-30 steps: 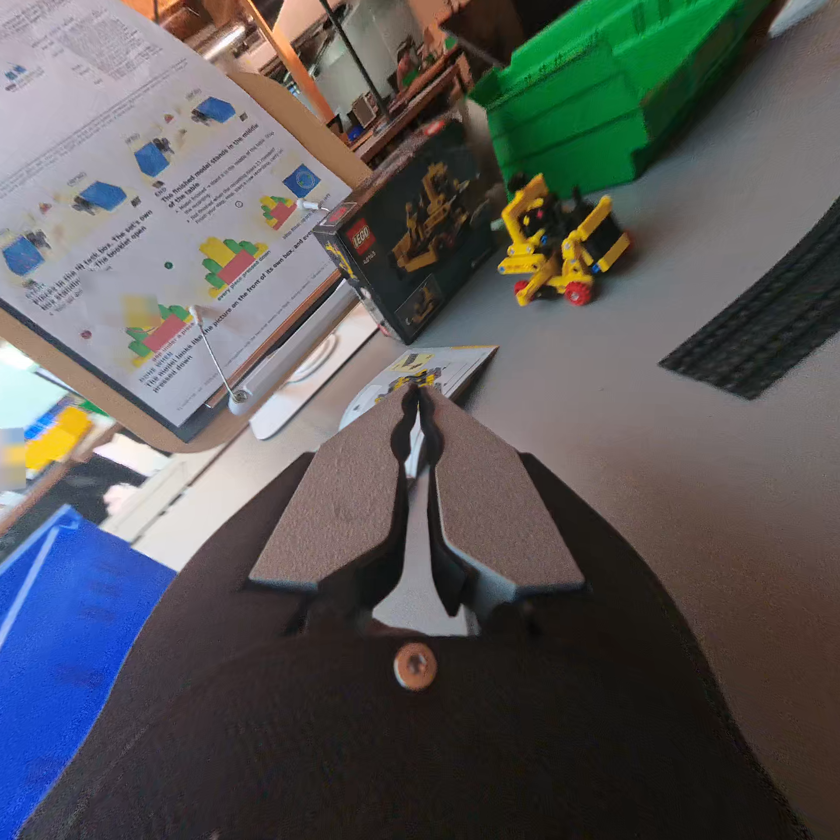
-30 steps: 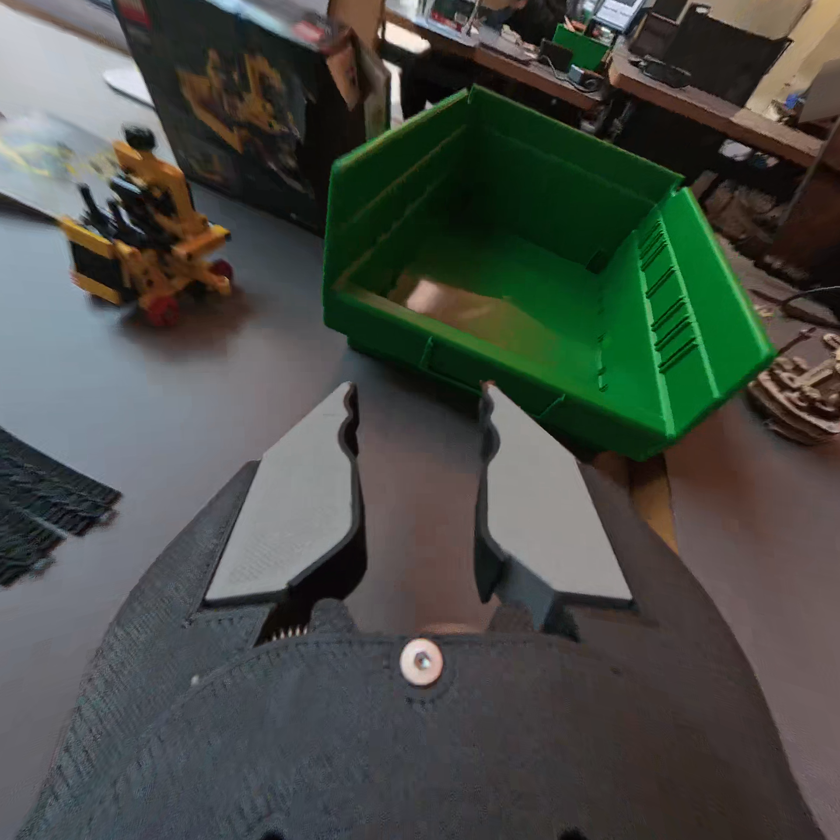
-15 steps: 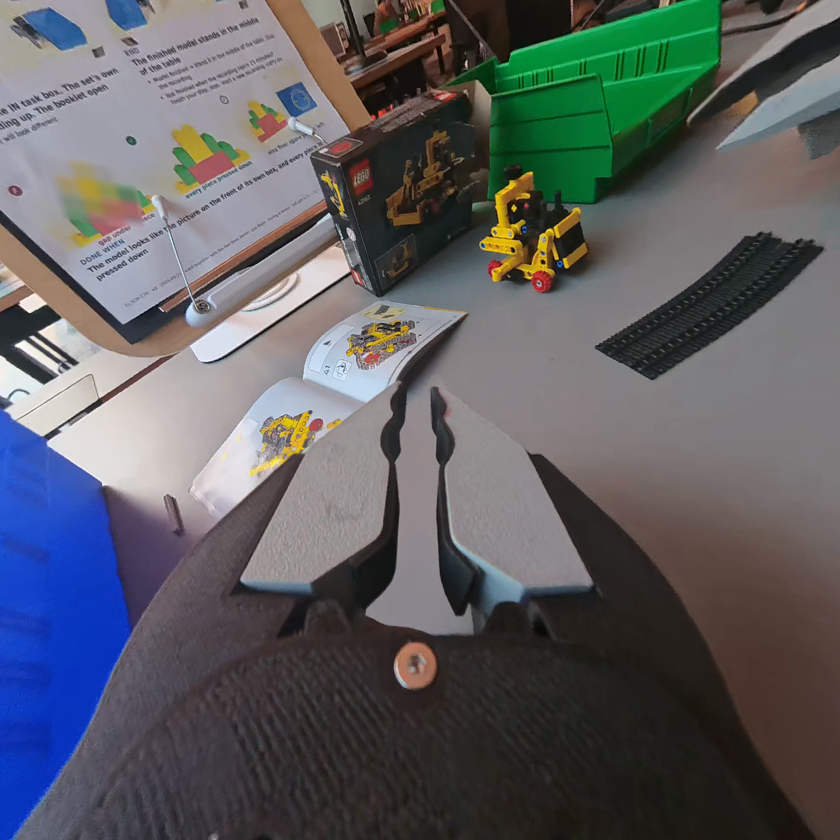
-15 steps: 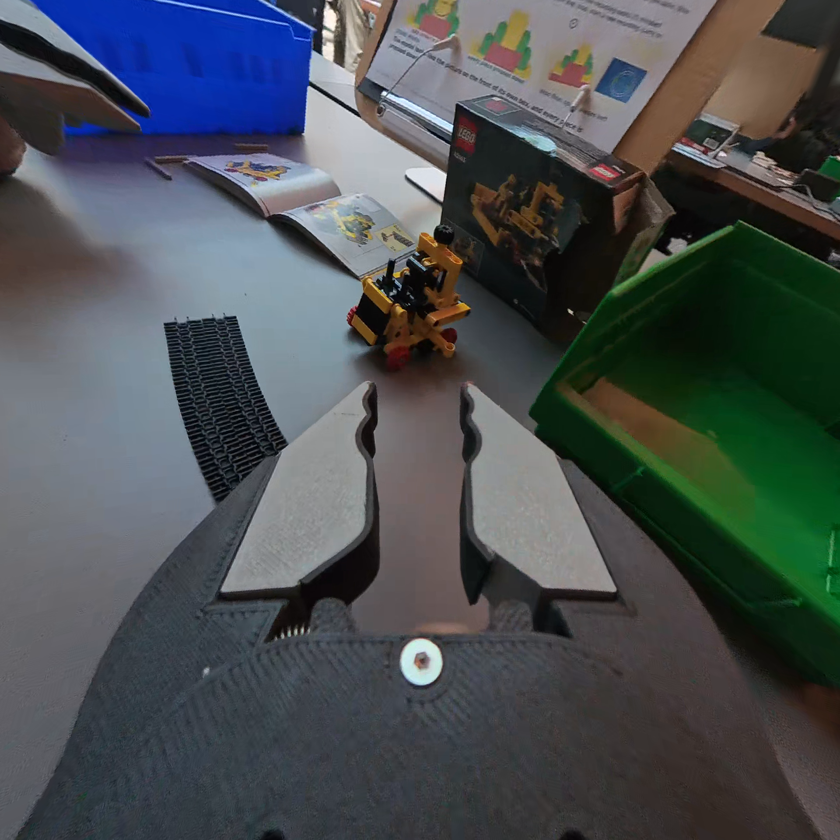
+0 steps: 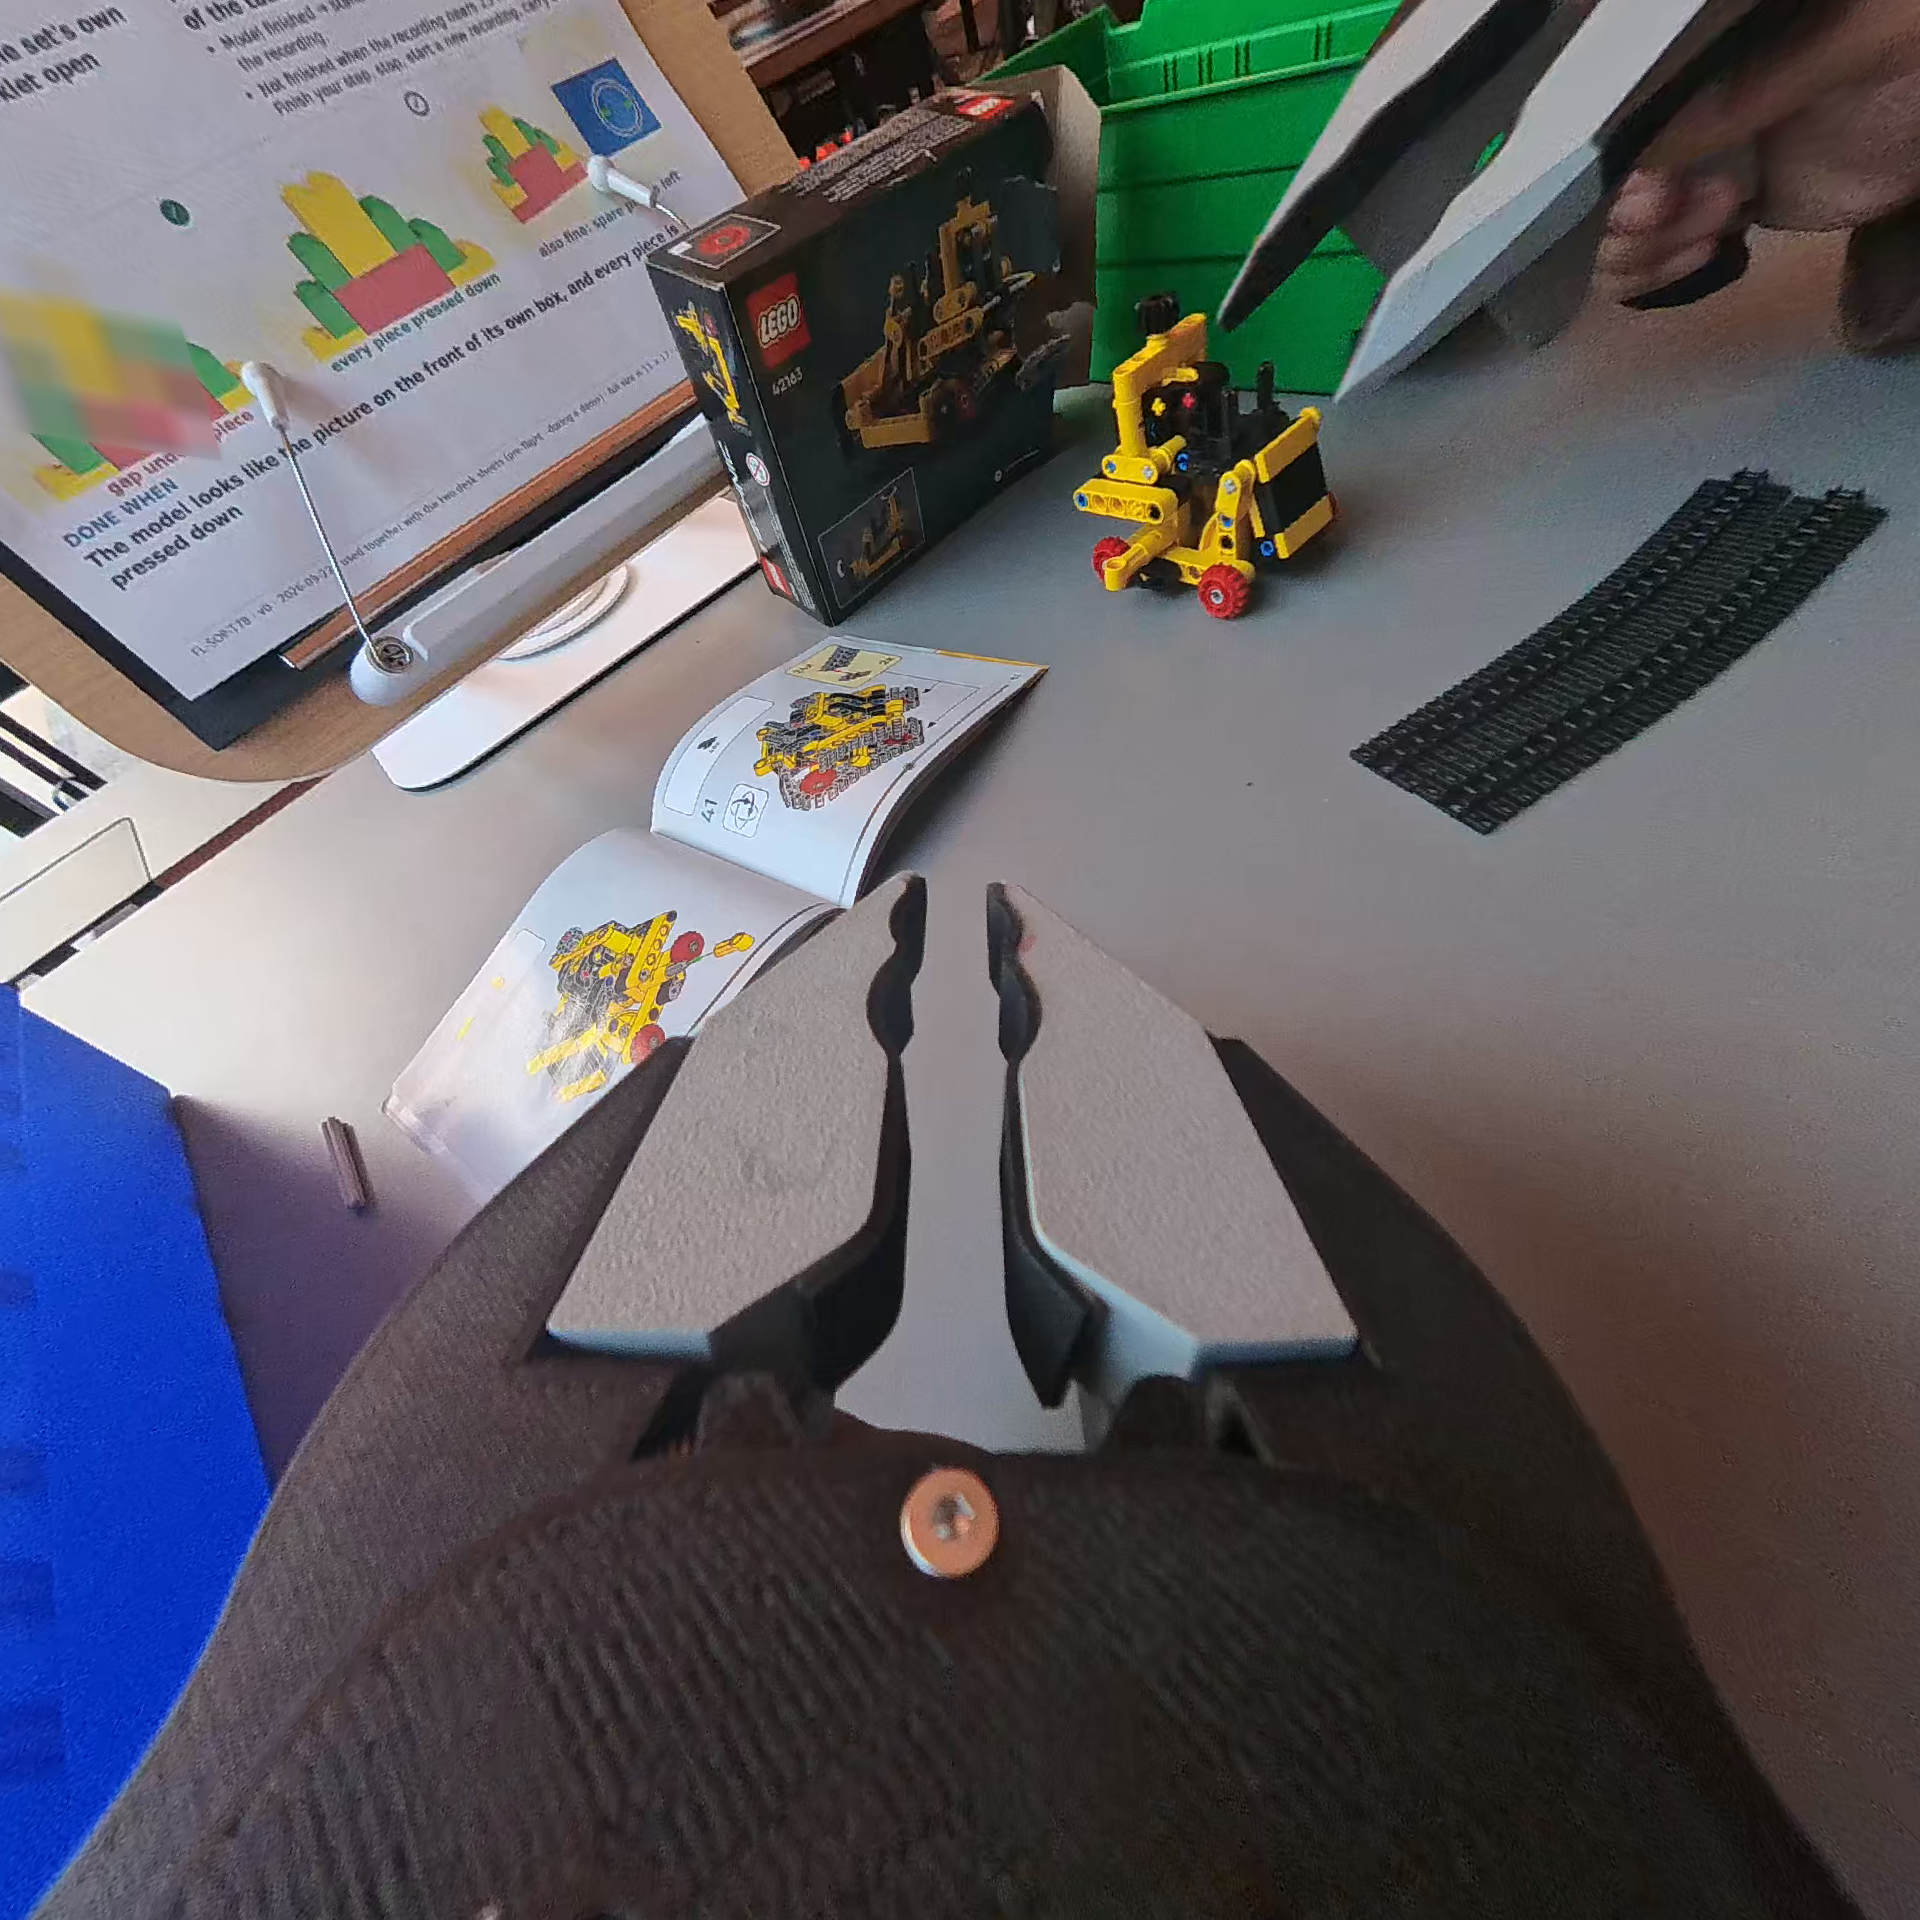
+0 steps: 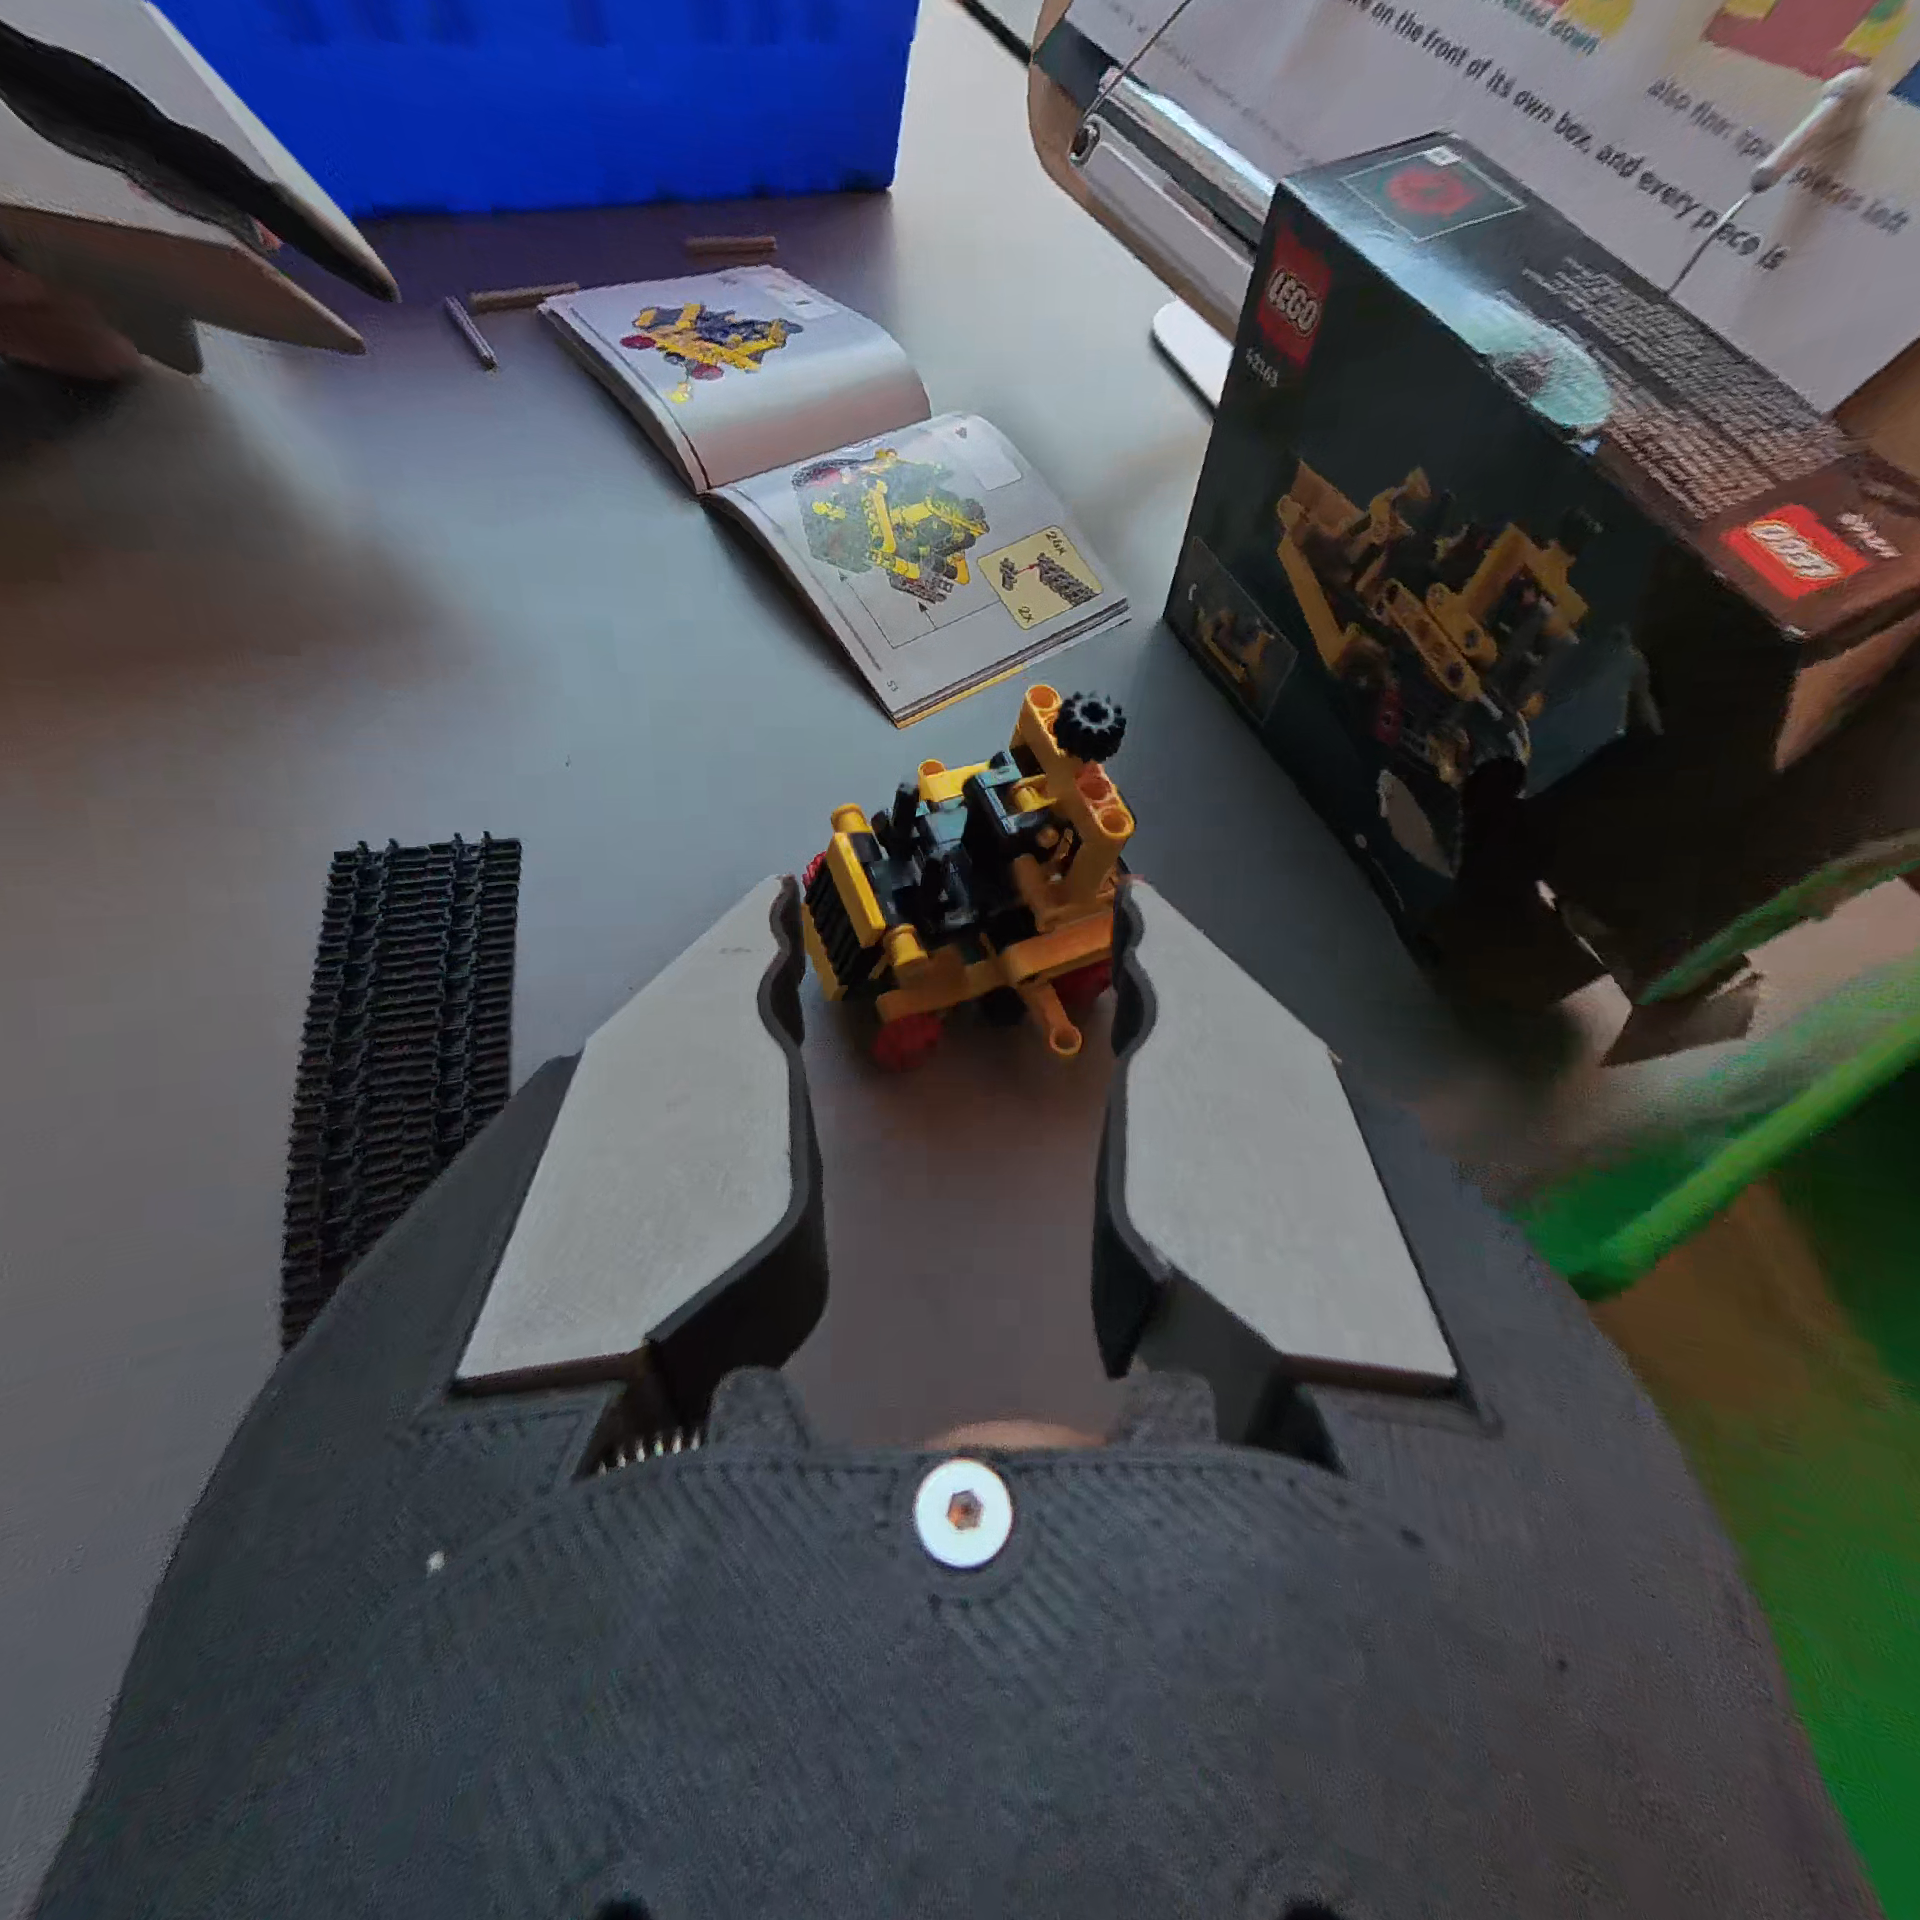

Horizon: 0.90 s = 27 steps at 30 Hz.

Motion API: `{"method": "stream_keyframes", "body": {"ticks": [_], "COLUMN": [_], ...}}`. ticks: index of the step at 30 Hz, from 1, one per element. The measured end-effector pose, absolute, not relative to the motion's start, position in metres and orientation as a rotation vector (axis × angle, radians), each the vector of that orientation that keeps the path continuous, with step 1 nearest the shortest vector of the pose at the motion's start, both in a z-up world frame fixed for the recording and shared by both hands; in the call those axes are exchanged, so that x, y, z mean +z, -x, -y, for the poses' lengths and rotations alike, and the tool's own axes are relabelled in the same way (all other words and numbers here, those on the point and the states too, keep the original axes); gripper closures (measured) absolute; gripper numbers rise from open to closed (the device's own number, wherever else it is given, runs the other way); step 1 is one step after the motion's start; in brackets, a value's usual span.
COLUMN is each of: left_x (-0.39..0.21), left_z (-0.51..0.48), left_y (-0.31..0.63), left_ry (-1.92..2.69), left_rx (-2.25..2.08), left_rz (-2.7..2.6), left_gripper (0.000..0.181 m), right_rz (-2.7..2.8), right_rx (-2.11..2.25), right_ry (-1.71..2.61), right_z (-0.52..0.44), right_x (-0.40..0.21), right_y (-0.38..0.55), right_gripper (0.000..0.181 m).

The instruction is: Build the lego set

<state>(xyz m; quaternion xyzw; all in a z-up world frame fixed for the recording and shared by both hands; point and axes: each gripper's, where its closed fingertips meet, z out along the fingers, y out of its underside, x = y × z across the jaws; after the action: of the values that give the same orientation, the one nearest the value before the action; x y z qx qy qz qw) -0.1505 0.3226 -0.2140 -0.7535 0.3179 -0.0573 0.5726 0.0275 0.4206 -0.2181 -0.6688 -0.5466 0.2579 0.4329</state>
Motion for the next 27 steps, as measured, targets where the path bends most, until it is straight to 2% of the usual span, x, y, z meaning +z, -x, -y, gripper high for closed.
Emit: {"method": "stream_keyframes", "body": {"ticks": [6,9,17,21,25,27], "left_x": [-0.211,-0.21,-0.207,-0.201,-0.199,-0.2], "left_z": [-0.317,-0.316,-0.317,-0.318,-0.318,-0.316], "left_y": [0.147,0.147,0.151,0.157,0.158,0.155], "left_ry": [1.723,1.719,1.72,1.71,1.709,1.706], "left_rx": [-0.109,-0.111,-0.124,-0.168,-0.198,-0.2], "left_rz": [-0.772,-0.768,-0.736,-0.673,-0.663,-0.685], "left_gripper": [0.173,0.174,0.174,0.169,0.167,0.164], "right_rz": [1.489,1.5,1.611,1.697,1.599,1.528], "right_rx": [0.692,0.699,0.773,0.845,0.779,0.784], "right_ry": [1.751,1.775,1.738,1.638,1.618,1.663], "right_z": [-0.418,-0.408,-0.347,-0.307,-0.325,-0.344], "right_x": [-0.24,-0.239,-0.236,-0.222,-0.202,-0.2], "right_y": [-0.009,0.0,0.052,0.068,0.061,0.056], "right_gripper": [0.124,0.131,0.13,0.138,0.142,0.137]}}
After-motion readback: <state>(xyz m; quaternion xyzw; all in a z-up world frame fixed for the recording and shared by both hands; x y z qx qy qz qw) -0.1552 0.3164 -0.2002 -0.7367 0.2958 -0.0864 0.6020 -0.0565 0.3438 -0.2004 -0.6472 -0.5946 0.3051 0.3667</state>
